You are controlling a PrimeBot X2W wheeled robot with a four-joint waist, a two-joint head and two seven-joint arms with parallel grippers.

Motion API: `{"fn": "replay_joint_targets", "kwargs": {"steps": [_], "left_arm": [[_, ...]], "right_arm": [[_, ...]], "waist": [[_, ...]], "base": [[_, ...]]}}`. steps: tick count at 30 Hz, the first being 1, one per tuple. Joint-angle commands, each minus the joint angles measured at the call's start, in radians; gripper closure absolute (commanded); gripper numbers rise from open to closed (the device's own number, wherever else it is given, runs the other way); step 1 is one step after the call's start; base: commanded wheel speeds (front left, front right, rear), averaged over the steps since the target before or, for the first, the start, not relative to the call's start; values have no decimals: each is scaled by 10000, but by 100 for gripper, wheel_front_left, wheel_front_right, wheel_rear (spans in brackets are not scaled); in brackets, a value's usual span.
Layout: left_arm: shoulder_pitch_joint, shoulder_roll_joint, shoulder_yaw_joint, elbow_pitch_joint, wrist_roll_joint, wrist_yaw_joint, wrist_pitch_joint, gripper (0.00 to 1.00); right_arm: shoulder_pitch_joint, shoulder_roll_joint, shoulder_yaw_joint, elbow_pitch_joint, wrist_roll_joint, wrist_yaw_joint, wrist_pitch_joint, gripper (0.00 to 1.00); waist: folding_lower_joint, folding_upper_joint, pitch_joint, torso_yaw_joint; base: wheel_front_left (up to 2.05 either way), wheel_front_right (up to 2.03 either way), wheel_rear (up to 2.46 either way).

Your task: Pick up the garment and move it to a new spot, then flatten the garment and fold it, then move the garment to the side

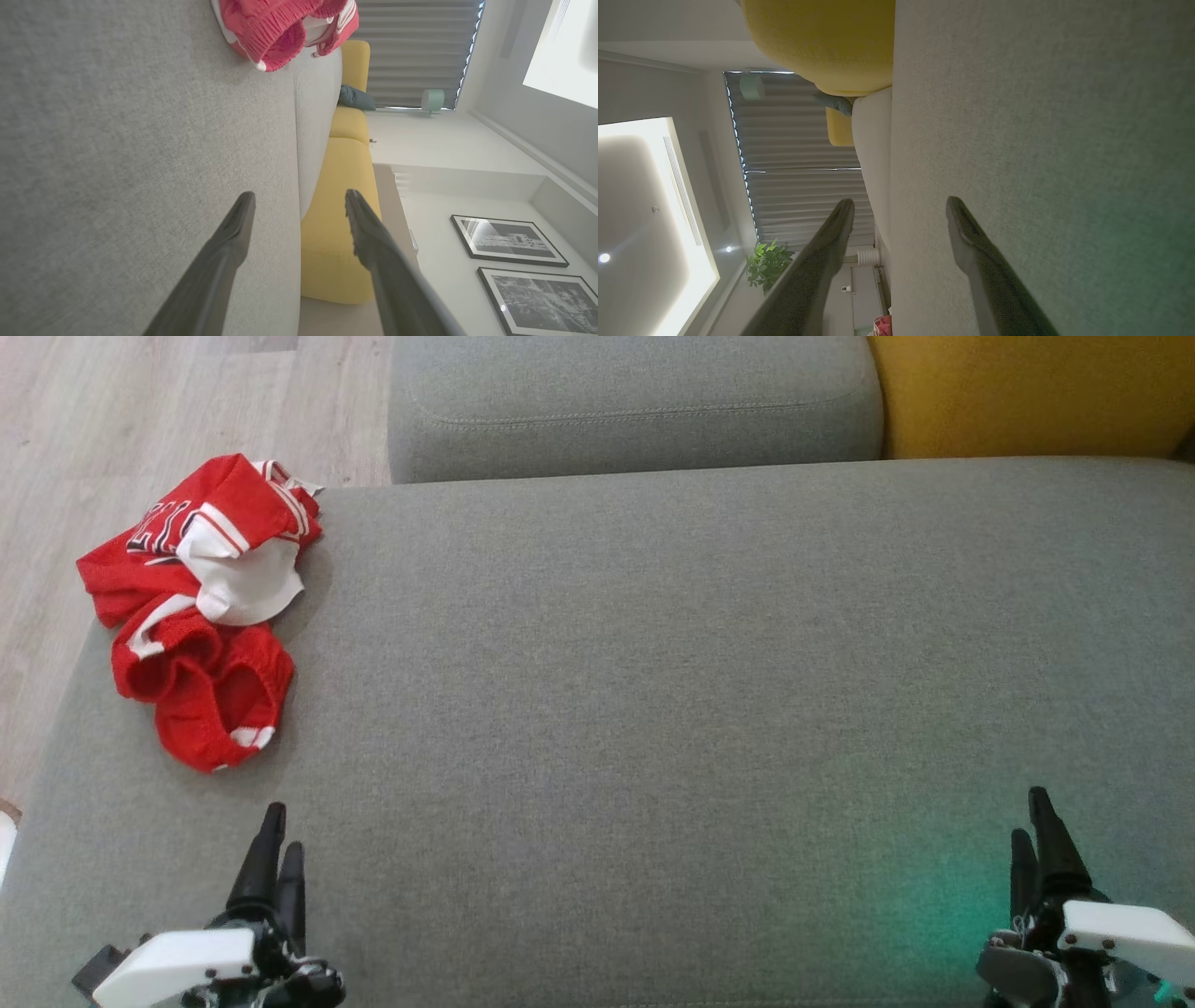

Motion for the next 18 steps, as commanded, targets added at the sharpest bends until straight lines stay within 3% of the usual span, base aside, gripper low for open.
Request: {"fn": "replay_joint_targets", "kwargs": {"steps": [1,18], "left_arm": [[-417,86,-43,-431,162,3,-102,0],[-495,113,-512,-1162,2748,380,-628,0]], "right_arm": [[-320,-34,82,-421,-200,12,-103,0],[-221,-45,409,-1243,-2725,23,-633,0]], "waist": [[0,0,-5,-2],[0,0,-44,-28]], "base": [[0,0,0],[0,0,0]]}}
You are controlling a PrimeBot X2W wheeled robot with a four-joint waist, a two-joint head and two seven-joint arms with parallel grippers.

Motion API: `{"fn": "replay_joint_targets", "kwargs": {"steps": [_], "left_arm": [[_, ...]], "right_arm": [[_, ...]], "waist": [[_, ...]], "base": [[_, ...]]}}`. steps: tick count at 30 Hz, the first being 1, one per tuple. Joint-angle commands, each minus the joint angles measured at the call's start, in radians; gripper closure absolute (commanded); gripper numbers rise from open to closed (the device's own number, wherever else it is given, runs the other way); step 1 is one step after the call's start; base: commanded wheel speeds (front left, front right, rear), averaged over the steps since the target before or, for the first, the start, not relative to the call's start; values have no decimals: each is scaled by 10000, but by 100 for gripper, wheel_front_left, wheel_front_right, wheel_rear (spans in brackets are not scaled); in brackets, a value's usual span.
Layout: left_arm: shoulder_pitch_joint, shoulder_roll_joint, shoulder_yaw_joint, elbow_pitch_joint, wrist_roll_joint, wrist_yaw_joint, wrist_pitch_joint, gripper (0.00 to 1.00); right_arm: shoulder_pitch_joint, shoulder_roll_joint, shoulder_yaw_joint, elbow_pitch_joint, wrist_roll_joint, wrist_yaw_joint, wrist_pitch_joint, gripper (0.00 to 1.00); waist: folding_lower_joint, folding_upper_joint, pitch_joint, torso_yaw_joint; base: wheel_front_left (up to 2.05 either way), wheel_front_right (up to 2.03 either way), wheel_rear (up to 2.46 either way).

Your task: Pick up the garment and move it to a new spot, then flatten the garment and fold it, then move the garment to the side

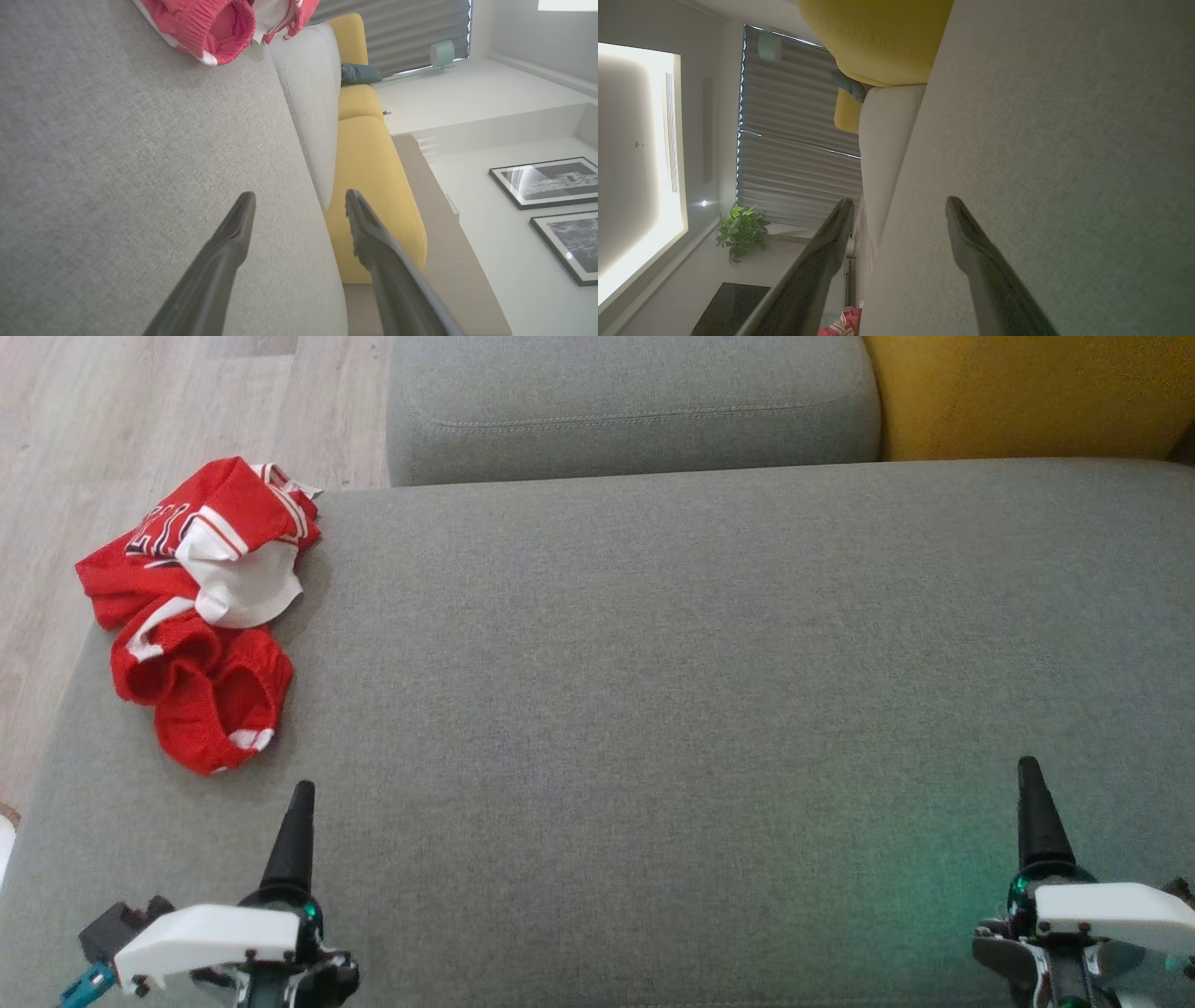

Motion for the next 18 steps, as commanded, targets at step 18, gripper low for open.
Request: {"fn": "replay_joint_targets", "kwargs": {"steps": [18], "left_arm": [[-446,129,-407,-721,3245,323,-587,0]], "right_arm": [[-225,-57,632,-726,-2847,34,-620,0]], "waist": [[0,0,-46,-19]], "base": [[0,0,0]]}}
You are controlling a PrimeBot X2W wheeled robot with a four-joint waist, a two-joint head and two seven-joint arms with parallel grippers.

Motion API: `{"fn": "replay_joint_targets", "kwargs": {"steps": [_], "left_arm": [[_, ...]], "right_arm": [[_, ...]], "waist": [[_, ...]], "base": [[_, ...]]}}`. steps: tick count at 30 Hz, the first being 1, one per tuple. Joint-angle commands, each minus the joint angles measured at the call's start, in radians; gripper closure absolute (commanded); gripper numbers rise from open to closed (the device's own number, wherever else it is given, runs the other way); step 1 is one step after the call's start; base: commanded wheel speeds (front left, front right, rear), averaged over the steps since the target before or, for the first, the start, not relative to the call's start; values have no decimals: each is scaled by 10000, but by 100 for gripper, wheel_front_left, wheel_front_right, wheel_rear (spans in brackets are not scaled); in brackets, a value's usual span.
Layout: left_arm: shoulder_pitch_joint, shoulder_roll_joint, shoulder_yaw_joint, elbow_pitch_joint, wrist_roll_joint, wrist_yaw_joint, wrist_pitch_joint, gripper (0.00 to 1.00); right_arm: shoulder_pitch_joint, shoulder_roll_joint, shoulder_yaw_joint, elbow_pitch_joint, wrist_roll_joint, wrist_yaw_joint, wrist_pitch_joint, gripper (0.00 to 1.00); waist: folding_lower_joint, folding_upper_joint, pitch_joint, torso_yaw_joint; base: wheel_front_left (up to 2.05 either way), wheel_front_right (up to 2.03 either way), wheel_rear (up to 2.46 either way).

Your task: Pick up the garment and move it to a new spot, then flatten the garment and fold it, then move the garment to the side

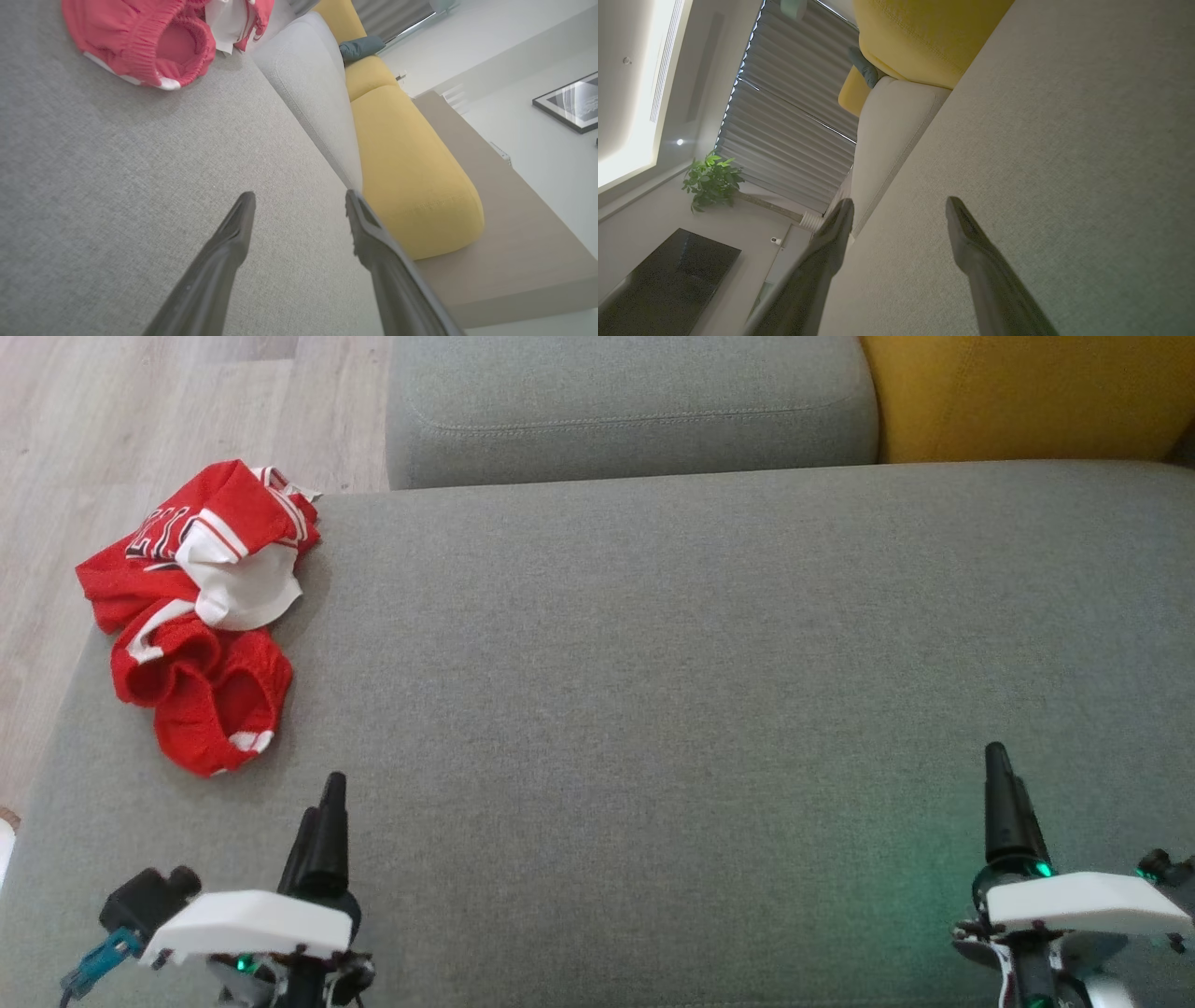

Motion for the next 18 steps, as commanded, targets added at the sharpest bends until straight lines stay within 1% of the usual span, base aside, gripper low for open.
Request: {"fn": "replay_joint_targets", "kwargs": {"steps": [1,18], "left_arm": [[-445,119,18,-433,437,68,-133,0],[-365,156,-386,-656,3062,375,-630,0]], "right_arm": [[-236,-56,193,-425,-425,34,-156,0],[-270,-67,778,-600,-3096,45,-657,0]], "waist": [[0,0,-7,-3],[0,0,-61,-36]], "base": [[0,0,0],[0,0,0]]}}
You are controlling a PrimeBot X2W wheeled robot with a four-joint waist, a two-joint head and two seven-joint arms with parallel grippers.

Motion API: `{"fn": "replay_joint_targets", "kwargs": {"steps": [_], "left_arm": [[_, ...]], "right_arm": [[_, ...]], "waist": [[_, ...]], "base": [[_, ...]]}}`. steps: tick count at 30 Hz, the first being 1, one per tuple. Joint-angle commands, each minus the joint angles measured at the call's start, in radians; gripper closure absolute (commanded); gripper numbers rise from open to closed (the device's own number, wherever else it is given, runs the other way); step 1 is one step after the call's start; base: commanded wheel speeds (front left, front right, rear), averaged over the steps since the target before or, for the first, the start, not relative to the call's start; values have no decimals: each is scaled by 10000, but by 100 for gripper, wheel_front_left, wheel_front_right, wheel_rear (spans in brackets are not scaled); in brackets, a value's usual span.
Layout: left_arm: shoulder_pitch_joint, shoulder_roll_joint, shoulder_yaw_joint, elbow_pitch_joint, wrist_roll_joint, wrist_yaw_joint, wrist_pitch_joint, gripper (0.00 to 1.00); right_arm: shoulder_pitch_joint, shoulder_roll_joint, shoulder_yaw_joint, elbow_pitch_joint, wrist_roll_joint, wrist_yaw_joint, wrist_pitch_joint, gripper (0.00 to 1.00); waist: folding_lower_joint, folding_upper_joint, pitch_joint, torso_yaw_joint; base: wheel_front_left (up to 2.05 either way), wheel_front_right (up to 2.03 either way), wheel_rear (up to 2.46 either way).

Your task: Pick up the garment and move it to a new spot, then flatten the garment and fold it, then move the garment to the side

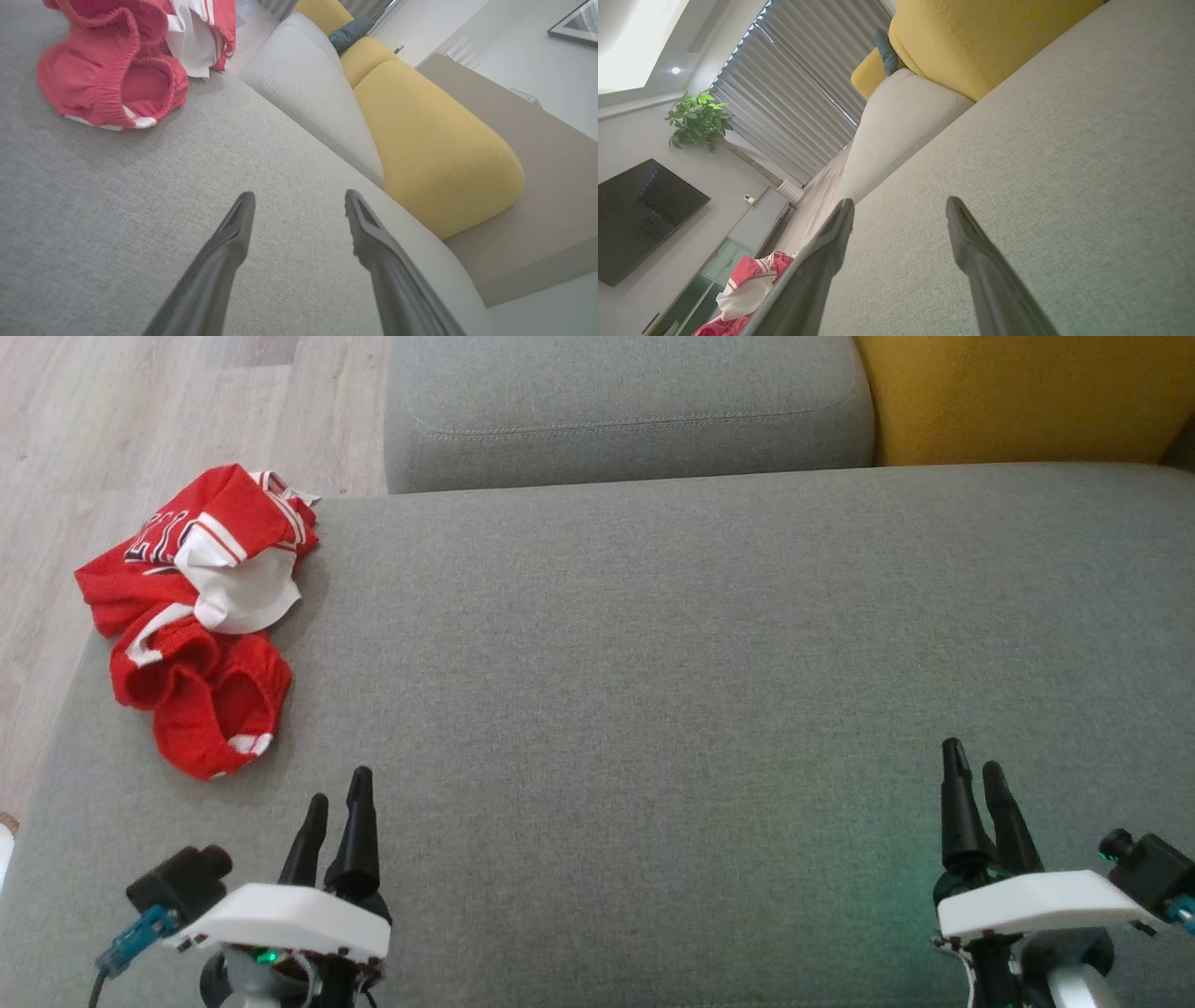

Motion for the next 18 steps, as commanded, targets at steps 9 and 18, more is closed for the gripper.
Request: {"fn": "replay_joint_targets", "kwargs": {"steps": [9,18], "left_arm": [[-358,203,-90,-442,1639,192,-379,0],[-334,246,-240,-565,2680,341,-614,0]], "right_arm": [[-316,-73,421,-507,-1489,51,-413,0],[-306,-78,555,-625,-2511,56,-649,0]], "waist": [[0,0,-19,-11],[0,0,-30,-5]], "base": [[0,0,0],[0,0,0]]}}
